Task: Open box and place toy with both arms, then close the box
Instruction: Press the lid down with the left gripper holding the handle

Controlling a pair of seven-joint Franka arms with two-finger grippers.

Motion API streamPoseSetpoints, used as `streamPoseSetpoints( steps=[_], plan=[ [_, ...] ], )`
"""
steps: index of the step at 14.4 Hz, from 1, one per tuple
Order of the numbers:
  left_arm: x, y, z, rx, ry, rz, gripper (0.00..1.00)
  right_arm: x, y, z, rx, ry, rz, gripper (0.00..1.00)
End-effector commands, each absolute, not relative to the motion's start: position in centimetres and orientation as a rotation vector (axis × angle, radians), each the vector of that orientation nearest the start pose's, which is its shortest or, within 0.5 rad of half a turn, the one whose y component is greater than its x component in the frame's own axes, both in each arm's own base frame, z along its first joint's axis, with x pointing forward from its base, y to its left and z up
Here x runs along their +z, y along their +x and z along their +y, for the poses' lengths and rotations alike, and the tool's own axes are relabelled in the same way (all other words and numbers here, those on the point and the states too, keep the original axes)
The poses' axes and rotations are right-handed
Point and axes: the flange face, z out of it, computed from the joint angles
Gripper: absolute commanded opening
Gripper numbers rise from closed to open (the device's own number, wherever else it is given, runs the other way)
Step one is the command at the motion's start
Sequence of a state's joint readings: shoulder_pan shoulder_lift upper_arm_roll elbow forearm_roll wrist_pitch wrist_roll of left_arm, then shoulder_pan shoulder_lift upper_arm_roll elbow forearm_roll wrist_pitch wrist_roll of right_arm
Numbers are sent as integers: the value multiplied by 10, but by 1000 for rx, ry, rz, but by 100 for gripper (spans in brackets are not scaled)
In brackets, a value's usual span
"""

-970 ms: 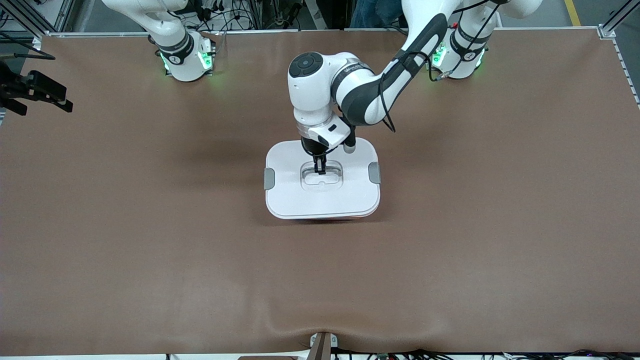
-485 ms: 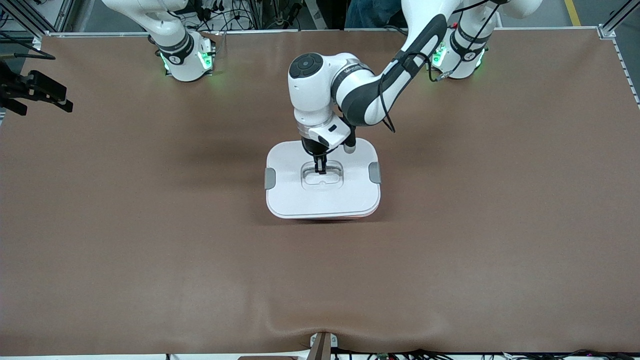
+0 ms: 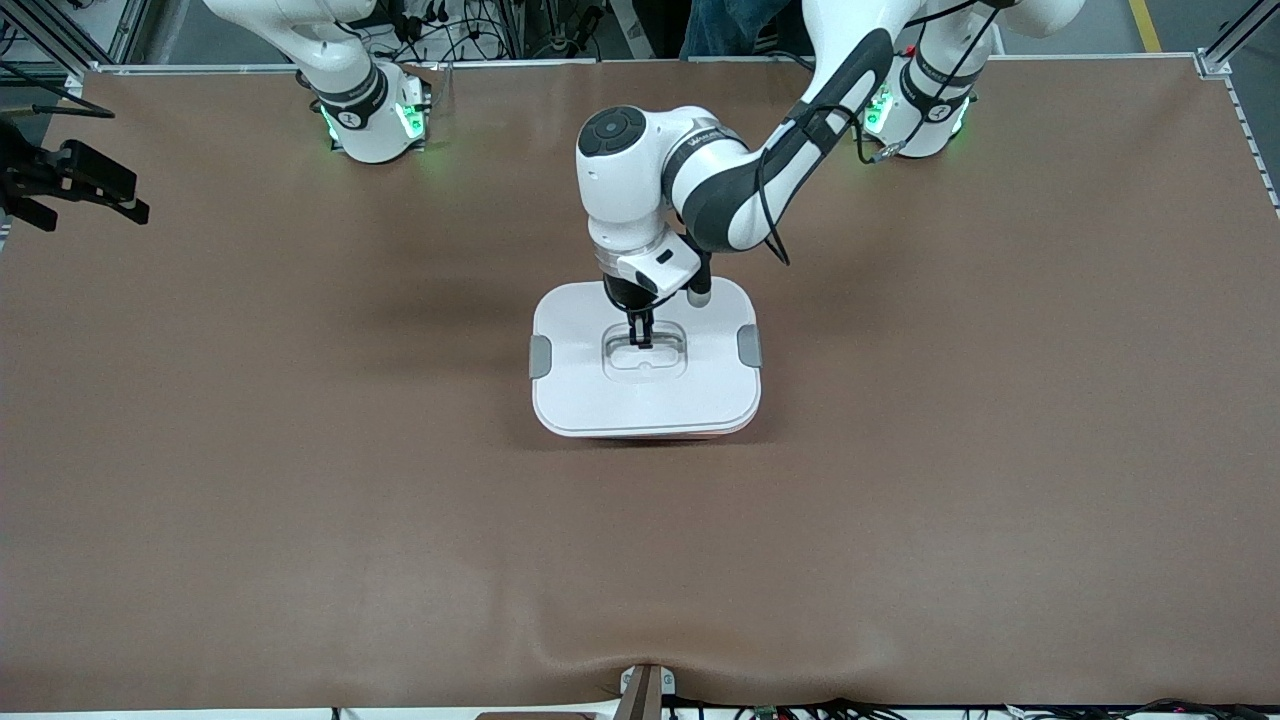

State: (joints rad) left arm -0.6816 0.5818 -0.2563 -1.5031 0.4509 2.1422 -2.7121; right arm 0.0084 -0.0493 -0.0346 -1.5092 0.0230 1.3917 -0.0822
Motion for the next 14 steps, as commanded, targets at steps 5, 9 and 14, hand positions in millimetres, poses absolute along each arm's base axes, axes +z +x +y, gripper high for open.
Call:
streamPoseSetpoints(
  steps=[5, 9, 14],
  plan=[
    [345, 455, -544, 382, 2156, 2054, 0, 671, 518, -9, 95, -3122, -89, 100],
    [342, 454, -544, 384, 2160, 2060, 0, 671, 518, -9, 95, -3122, -89, 100],
    [338, 452, -542, 385, 2170, 2060, 0, 671, 518, -8, 95, -3124, -91, 100]
  ],
)
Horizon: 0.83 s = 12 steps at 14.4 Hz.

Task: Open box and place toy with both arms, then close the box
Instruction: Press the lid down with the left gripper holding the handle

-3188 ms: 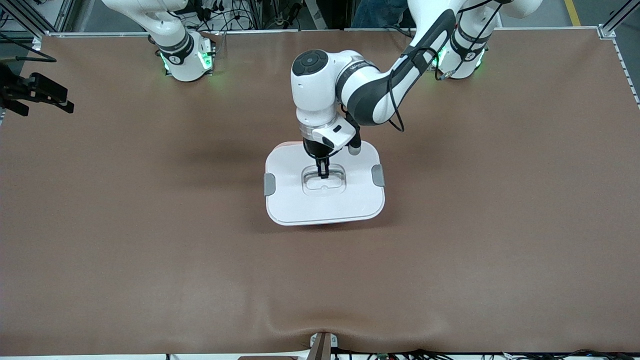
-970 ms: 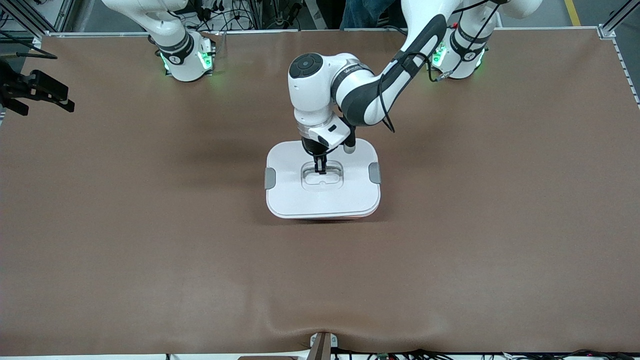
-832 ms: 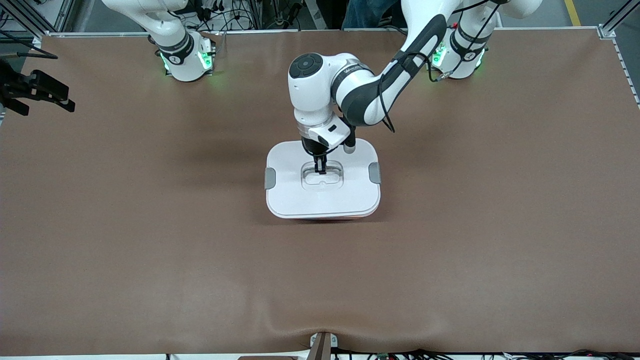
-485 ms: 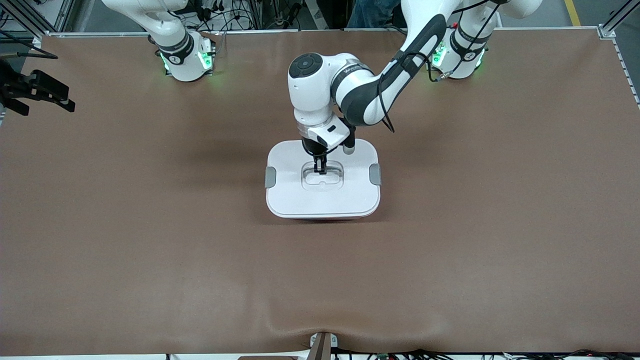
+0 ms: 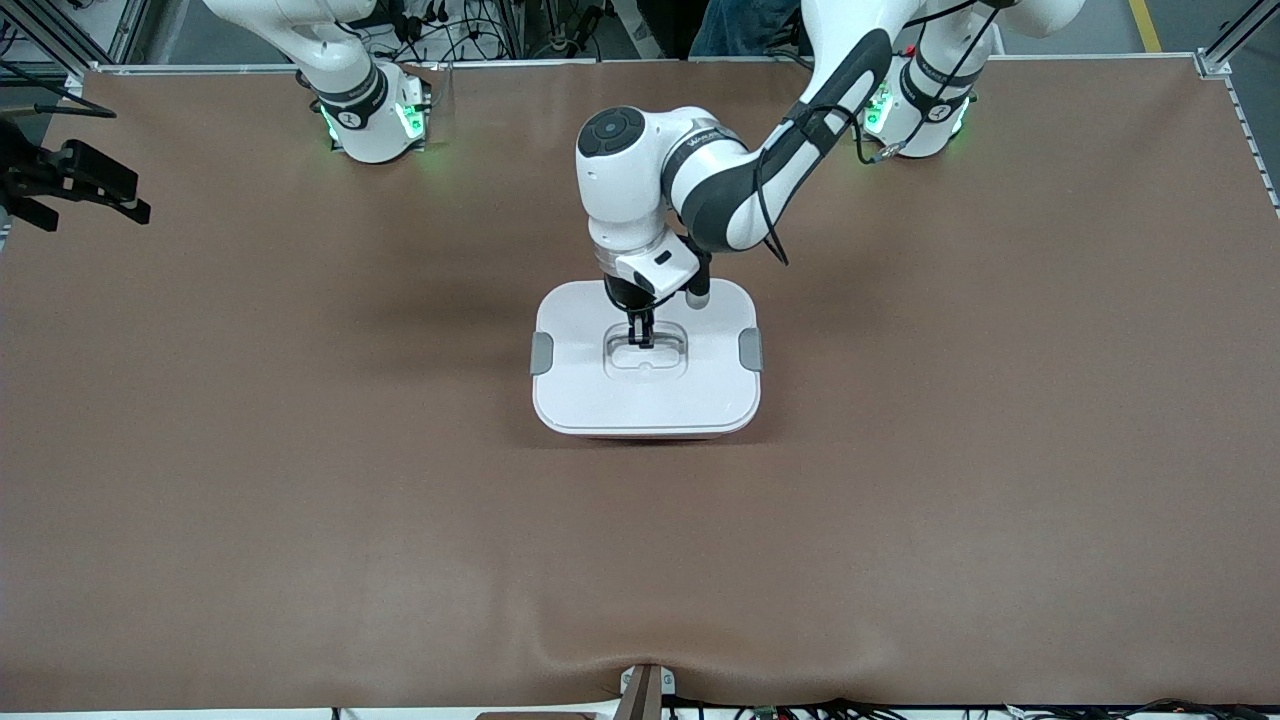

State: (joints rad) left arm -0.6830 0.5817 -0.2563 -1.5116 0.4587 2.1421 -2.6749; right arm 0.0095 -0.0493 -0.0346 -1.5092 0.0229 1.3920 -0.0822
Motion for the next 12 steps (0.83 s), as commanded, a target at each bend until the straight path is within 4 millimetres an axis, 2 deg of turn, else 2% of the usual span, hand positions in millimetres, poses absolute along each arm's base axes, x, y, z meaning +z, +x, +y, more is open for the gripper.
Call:
streamPoseSetpoints(
  steps=[1, 7, 12],
  plan=[
    [337, 452, -542, -416, -2349, -2231, 0, 671, 518, -7, 93, -3124, -94, 100],
    [340, 450, -544, -411, -2363, -2231, 0, 671, 518, -6, 93, -3124, -96, 100],
    [339, 447, -541, -418, -2407, -2162, 0, 671, 518, -6, 93, -3124, -99, 100]
  ],
)
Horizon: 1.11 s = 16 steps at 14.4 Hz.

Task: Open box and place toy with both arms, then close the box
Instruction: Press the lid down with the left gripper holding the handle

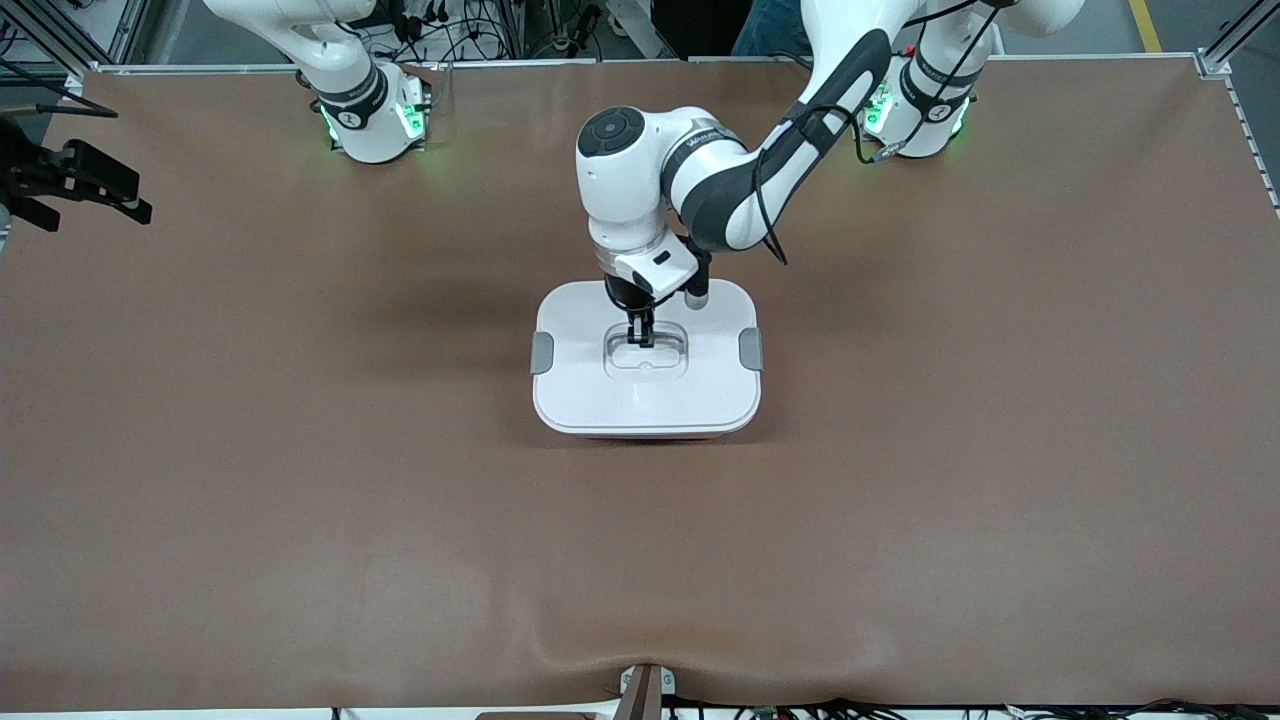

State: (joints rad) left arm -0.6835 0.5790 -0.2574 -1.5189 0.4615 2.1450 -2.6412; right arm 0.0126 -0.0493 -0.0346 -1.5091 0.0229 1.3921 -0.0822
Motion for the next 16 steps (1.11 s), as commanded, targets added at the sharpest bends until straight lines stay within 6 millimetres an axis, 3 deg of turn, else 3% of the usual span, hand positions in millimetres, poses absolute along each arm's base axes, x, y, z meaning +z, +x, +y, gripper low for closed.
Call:
streamPoseSetpoints(
  steps=[1, 16],
  plan=[
    [339, 447, -542, -418, -2408, -2164, 0, 670, 519, -6, 95, -3123, -99, 100],
    [344, 449, -545, -397, -2443, -2171, 0, 671, 518, -6, 93, -3124, -99, 100]
  ],
)
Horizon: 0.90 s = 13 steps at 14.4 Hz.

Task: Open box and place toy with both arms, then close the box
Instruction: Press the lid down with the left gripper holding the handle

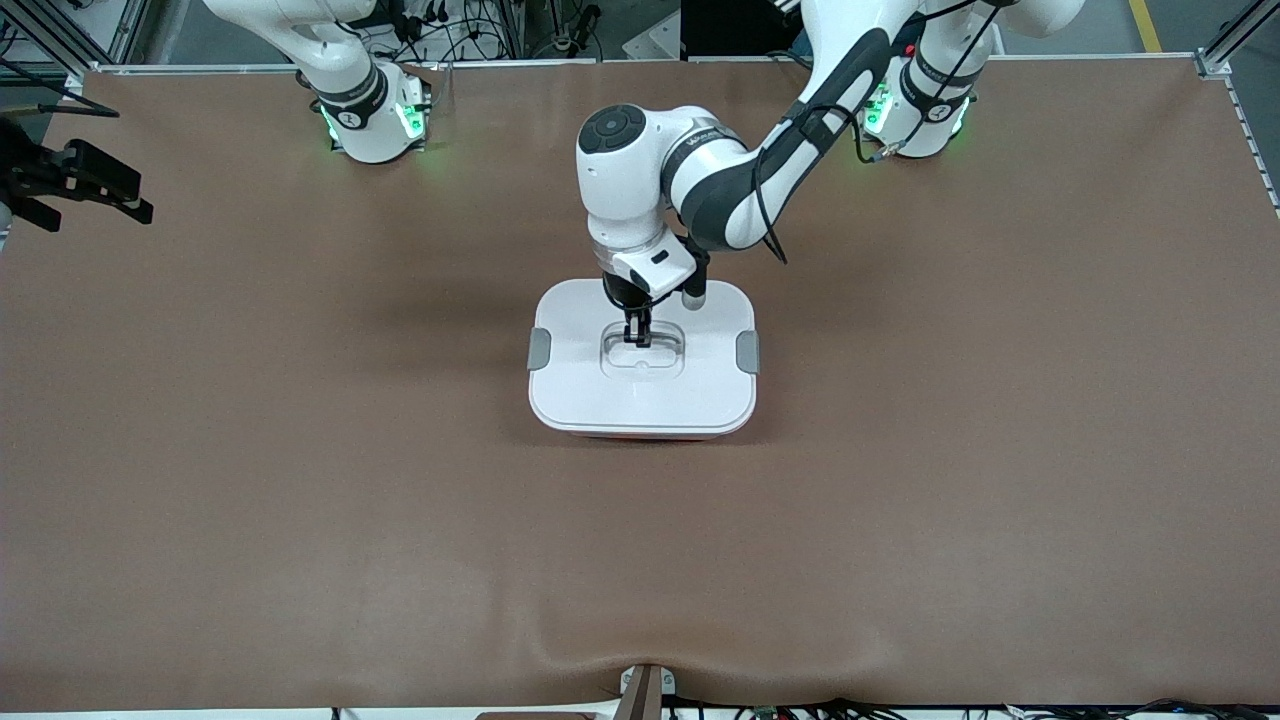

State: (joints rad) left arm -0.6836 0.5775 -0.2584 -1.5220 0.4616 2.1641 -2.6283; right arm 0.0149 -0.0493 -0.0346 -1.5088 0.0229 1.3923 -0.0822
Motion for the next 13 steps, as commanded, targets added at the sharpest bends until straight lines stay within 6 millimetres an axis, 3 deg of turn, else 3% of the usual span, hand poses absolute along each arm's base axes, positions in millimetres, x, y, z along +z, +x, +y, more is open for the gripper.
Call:
streamPoseSetpoints(
  steps=[1, 13],
  plan=[
    [345, 449, -545, -399, -2456, -2153, 0, 671, 519, -6, 93, -3124, -96, 100],
    [351, 452, -541, -397, -2458, -2152, 0, 671, 519, -6, 90, -3124, -99, 100]
  ],
)
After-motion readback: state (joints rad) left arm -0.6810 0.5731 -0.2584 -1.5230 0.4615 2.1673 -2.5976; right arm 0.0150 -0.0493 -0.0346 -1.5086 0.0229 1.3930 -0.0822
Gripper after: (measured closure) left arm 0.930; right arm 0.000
